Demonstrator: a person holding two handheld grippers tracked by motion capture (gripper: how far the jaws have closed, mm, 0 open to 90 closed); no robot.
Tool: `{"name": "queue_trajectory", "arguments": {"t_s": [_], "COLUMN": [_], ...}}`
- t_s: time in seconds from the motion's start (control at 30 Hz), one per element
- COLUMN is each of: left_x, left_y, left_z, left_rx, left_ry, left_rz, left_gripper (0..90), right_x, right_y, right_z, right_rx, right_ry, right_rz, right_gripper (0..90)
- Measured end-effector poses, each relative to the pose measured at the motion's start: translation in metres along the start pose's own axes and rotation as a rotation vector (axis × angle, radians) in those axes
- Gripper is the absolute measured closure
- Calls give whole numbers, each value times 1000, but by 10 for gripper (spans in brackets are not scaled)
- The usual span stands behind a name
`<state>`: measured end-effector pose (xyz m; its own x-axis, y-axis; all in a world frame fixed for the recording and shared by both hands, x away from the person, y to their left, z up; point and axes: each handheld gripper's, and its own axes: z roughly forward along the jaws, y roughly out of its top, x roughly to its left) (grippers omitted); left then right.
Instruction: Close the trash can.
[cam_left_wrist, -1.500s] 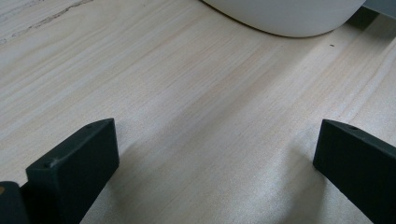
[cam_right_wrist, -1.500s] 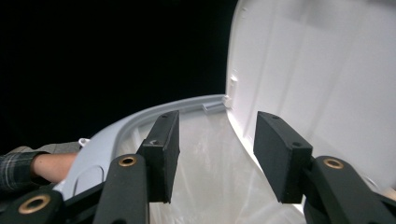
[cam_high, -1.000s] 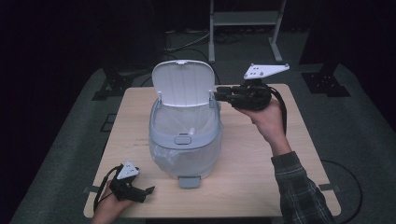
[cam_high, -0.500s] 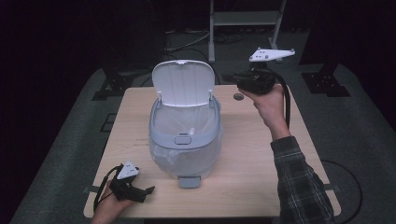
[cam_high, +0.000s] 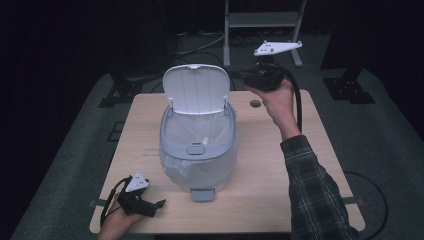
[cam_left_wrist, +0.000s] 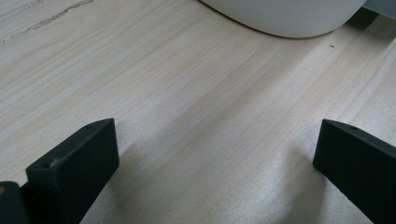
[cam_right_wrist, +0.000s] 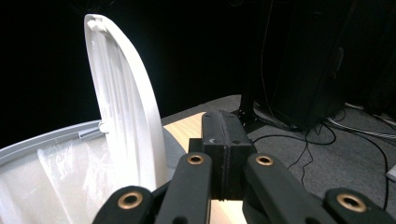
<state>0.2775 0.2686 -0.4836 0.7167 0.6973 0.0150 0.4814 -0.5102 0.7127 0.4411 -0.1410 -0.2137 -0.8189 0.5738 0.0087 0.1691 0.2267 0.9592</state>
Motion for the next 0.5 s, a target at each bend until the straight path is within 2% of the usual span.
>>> {"name": "queue_trajectory", "arguments": {"t_s": [0.2, 0.5], "left_x": [0, 0], "left_y": [0, 0], "left_z": [0, 0], "left_rx": [0, 0], "left_ry": [-1, -2], "left_rz": [1, 2], "left_gripper": [0, 0], "right_x": [5, 12], "right_y": [4, 5], "right_z": [4, 0], "right_rx": [-7, -11], "right_ry": [27, 59], "right_rz": [-10, -25], "right_gripper": [900, 900]}}
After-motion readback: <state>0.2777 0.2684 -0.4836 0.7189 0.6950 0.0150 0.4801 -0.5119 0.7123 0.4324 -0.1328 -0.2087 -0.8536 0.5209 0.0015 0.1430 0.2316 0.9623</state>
